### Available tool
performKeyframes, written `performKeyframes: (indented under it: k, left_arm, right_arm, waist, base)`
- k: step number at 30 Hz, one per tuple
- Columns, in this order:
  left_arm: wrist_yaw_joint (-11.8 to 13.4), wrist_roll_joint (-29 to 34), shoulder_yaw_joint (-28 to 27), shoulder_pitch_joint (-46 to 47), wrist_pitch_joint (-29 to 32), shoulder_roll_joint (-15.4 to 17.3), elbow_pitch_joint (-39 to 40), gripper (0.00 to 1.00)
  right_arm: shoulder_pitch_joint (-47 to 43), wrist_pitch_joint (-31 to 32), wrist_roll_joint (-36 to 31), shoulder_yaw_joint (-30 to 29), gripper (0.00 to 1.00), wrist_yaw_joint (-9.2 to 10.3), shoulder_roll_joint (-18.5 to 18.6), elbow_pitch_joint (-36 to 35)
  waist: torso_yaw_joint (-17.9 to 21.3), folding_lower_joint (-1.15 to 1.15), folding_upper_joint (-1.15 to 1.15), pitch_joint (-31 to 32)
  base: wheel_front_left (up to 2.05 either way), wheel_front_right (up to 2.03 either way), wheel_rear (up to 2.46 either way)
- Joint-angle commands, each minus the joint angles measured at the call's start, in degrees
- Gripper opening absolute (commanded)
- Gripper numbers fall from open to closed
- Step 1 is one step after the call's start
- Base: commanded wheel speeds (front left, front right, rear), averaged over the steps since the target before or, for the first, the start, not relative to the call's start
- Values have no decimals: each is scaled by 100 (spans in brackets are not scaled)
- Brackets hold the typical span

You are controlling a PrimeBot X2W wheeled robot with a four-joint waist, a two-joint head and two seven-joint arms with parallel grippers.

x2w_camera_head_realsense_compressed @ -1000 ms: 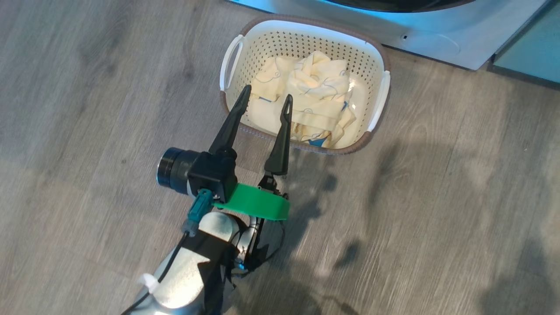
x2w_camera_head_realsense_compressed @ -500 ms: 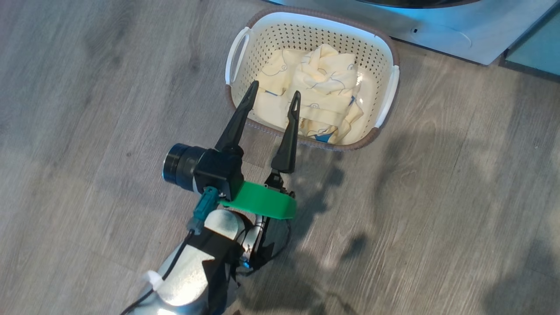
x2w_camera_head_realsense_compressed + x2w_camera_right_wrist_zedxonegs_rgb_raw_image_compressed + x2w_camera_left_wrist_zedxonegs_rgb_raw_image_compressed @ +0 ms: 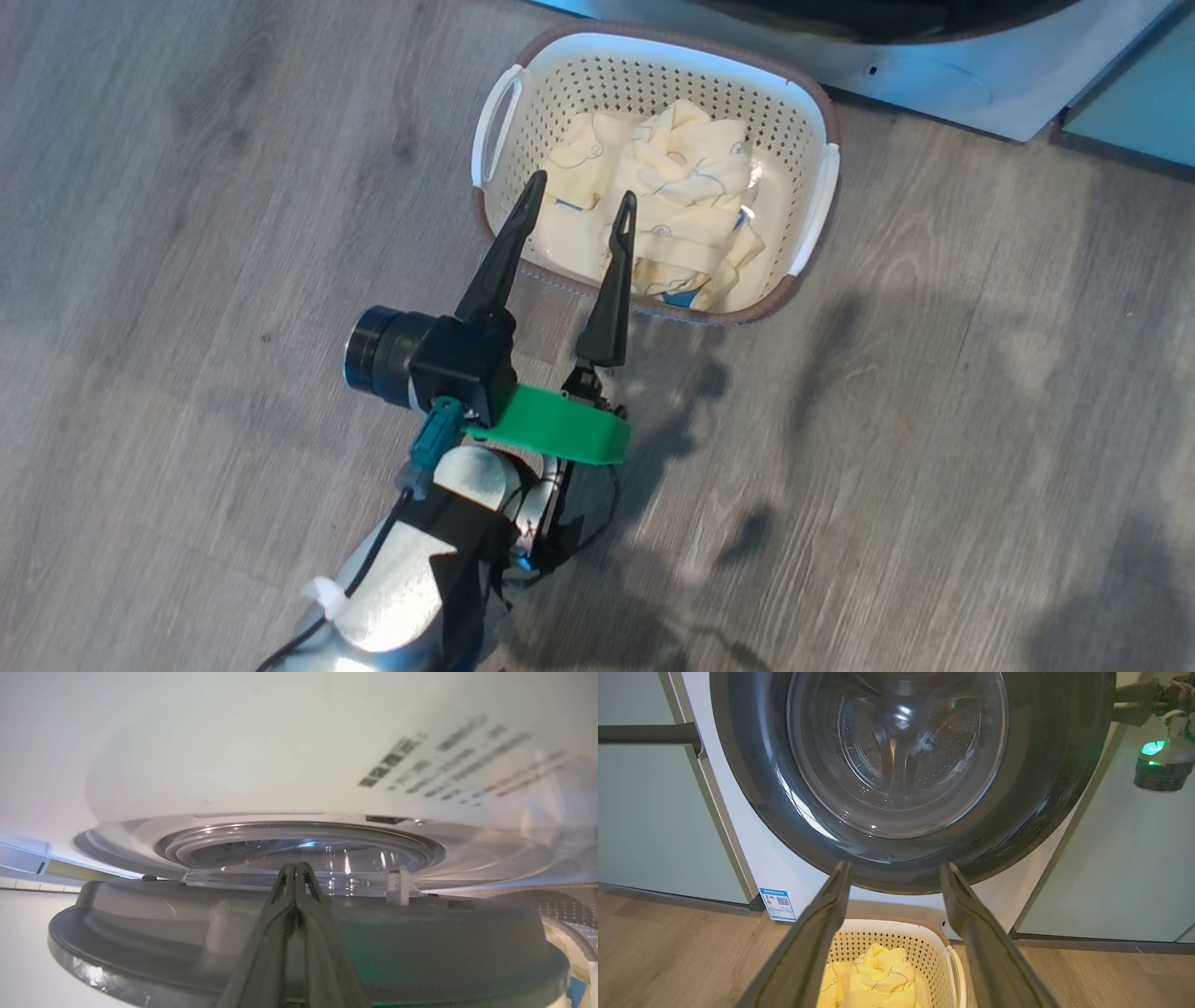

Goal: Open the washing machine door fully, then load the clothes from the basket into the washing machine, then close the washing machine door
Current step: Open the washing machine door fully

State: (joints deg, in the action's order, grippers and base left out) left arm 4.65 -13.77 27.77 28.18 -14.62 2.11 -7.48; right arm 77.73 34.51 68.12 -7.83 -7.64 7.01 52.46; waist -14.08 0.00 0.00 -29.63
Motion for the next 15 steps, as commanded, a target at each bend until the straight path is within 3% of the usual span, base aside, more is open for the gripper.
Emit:
performKeyframes:
  k: [1, 15]
  left_arm:
    - [24, 21, -210, 57, -38, 76, 155, 100]
    - [24, 32, -221, 26, -38, 76, 108, 100]
  right_arm:
    - [-71, 167, 49, 138, 0, 15, -224, -290]
    - [-1105, 554, 424, 395, 0, 15, -321, -1520]
  waist:
    - [27, 0, 0, 28]
    - [132, 0, 0, 164]
  base:
    - [0, 0, 0]
    - [0, 0, 0]
